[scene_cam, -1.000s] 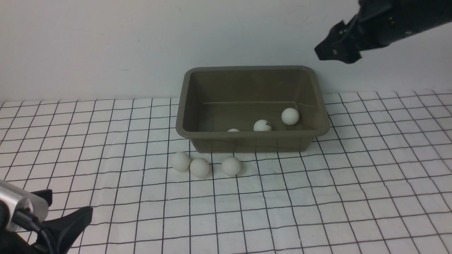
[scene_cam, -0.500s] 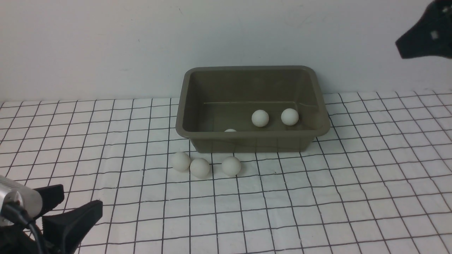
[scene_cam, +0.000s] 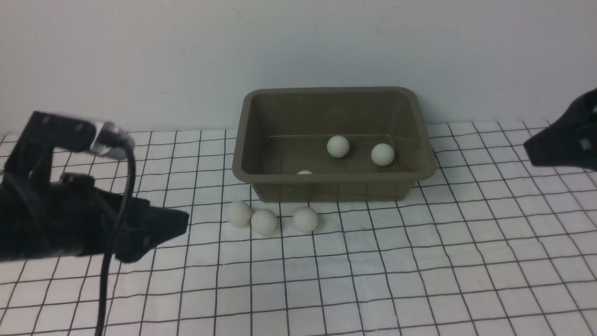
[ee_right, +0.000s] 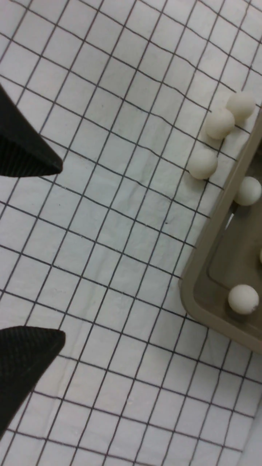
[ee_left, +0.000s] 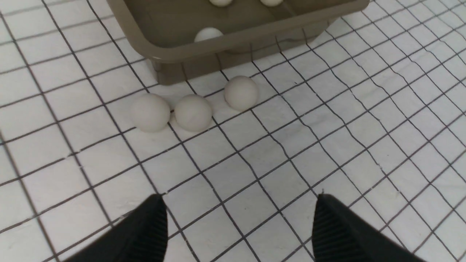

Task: Put the table tennis balls into the box on the white checkered tablecloth.
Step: 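Reach for and grasp a ping pong ball on the table beside the basket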

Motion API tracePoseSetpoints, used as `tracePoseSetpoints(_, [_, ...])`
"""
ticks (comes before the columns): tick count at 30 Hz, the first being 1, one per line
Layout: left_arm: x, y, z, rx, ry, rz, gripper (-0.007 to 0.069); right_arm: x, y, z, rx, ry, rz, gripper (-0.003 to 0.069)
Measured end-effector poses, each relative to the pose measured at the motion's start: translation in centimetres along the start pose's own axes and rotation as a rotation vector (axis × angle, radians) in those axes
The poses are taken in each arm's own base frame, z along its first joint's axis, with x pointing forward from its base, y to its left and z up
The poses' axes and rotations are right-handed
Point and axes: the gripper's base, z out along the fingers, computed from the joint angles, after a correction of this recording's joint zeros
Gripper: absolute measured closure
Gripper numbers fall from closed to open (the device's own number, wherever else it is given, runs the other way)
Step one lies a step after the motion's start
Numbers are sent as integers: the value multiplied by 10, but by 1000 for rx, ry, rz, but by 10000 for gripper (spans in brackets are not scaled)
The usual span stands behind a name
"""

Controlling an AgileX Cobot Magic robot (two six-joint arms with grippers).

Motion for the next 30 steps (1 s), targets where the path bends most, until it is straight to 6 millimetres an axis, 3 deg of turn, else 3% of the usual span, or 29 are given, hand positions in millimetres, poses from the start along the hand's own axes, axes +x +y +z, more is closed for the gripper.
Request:
tracePoseSetpoints(7, [-44,49,65,73,218,26,143,1,6,4,-77,-10,-34,164])
tracePoseSetpoints(10, [-49,64,81,63,276,57,143,1,8,4,-93,-17,-43,164])
tracePoseSetpoints(17, [-53,87,109,54,341,122,143,0,9,4,-99,-21,-48,164])
tracePoseSetpoints(24, [-51,101,133,64,269,219,143,0,9,4,-100,-21,-48,164])
tracePoseSetpoints(30, [-41,116,160,64,217,172,143,0,10,3,-110,-25,-43,164])
